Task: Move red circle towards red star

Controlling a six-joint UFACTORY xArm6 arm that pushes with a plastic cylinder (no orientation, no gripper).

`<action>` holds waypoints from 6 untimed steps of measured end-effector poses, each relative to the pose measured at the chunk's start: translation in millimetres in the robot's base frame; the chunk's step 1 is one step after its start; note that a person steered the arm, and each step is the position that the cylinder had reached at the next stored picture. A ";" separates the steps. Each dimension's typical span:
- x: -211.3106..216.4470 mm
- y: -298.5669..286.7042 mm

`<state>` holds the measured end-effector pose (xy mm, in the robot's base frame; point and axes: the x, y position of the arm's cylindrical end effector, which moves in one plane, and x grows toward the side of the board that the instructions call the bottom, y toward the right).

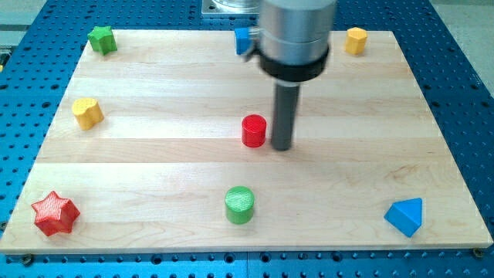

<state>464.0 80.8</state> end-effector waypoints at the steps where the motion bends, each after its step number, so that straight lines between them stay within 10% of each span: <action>1: -20.5 11.0; 4: 42.3 -206.6; 6: 43.9 -154.4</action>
